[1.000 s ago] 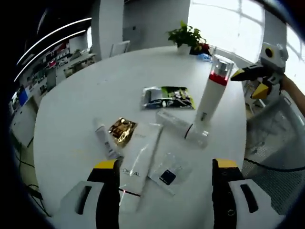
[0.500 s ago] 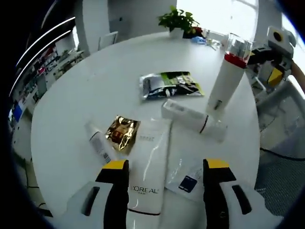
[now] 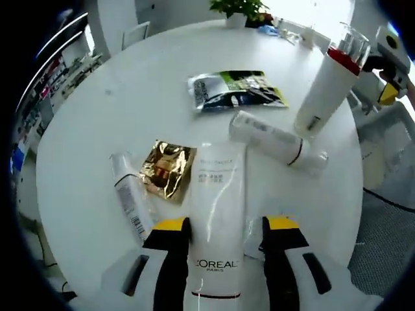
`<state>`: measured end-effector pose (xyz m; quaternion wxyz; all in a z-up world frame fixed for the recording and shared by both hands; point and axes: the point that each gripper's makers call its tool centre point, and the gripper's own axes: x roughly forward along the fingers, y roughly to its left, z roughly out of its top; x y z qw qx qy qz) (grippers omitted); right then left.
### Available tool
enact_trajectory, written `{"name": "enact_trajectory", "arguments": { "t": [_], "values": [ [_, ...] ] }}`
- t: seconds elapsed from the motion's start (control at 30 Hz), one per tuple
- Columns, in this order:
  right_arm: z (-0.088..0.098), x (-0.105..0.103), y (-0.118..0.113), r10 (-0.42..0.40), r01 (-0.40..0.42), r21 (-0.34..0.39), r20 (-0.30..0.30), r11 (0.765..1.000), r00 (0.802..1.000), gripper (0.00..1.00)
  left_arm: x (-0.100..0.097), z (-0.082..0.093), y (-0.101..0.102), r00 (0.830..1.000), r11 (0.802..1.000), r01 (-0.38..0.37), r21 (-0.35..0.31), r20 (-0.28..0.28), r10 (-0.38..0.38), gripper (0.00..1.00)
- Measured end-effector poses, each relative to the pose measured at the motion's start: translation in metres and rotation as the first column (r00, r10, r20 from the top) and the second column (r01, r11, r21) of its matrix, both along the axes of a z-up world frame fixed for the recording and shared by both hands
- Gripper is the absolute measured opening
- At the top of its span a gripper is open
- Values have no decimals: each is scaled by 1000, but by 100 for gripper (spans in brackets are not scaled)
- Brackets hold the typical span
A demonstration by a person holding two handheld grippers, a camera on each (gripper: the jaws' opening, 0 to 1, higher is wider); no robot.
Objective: Arrange the skincare products in the storage area until every visible bottle or jar stands upright without overlapping.
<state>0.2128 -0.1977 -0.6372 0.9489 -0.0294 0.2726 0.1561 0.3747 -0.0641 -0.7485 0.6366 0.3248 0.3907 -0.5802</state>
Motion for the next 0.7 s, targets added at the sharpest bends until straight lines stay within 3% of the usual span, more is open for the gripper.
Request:
{"name": "enact_trajectory", "arguments": {
  "t": [0.13,0.2,0.4,0.7],
  "values": [
    [0,0,0,0,0,3,-1,1000,1000,46,4,0,-1,1000,1000,2,5,4,-2,35],
    [-1,0,1,1,-1,3,-4,1000,1000,46,6,-1,-1,999,999,32,7,39,-32,34],
    [-3,-1,3,-1,1,6,-11,1000,1000,45,2,0,-1,997,998,59,-5,41,-59,30],
    [-1,-3,5,-11,11,11,-10,1000,1000,45,4,1,-2,999,1000,15,-11,46,-14,26]
  ]
}}
